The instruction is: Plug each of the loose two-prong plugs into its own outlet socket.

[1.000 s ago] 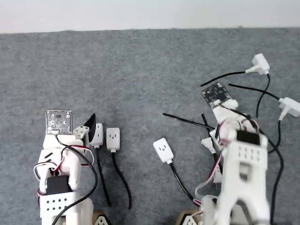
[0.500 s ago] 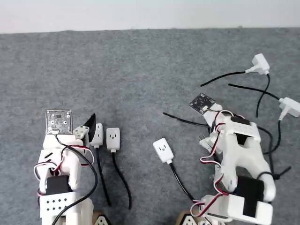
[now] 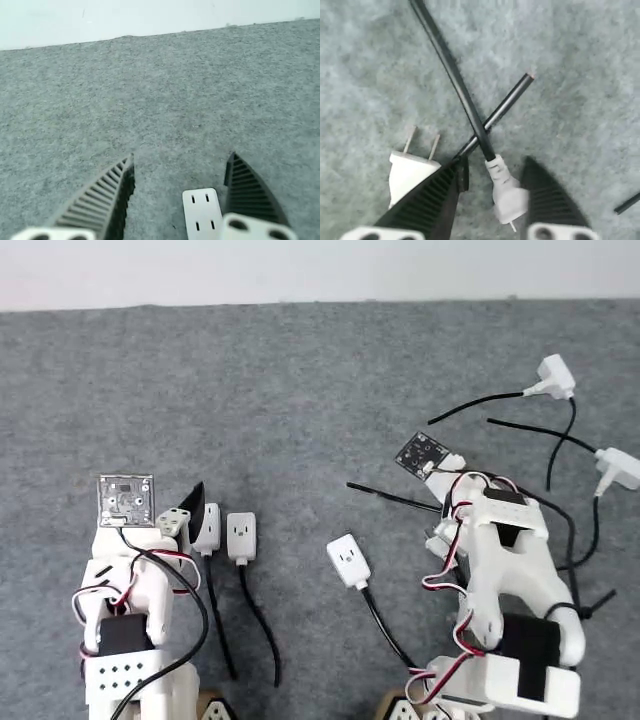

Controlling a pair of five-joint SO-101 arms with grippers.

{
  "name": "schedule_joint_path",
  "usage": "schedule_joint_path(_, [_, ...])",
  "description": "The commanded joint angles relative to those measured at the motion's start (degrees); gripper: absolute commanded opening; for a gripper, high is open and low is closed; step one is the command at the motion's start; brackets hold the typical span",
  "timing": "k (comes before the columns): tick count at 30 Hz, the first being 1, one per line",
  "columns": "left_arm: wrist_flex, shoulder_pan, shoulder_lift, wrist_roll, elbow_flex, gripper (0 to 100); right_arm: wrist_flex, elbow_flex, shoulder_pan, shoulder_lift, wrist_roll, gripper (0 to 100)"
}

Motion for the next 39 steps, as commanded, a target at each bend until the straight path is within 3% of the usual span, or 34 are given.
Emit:
schedule_joint_path(1, [-1.7, 0.4, -0.7, -0.6, -0.4, 28, -0.8, -2.1, -0.5, 2.2, 1.5, 9.2])
schedule_joint_path(16, [-1.7, 0.4, -0.7, -0.6, -0.4, 28, 4.7, -11.2, -0.5, 10.4, -1.2, 11.5])
schedule_joint_path(20, [-1.7, 0.4, -0.7, -0.6, -0.4, 28, 4.7, -11.3, -0.4, 10.8, -1.1, 0.0])
schedule_joint_path(32, [-1.7, 0.5, -0.5, -0.6, -0.4, 28, 5.0, -11.4, -0.4, 10.4, -1.5, 0.8])
schedule_joint_path(36, [-1.7, 4.9, -0.7, -2.5, 0.9, 28, 6.9, -12.6, -0.6, 10.0, -1.6, 0.8])
schedule_joint_path(39, [-2.5, 8.2, -0.7, -4.6, 2.0, 28, 14.9, -17.1, -1.5, 7.9, -1.9, 0.8])
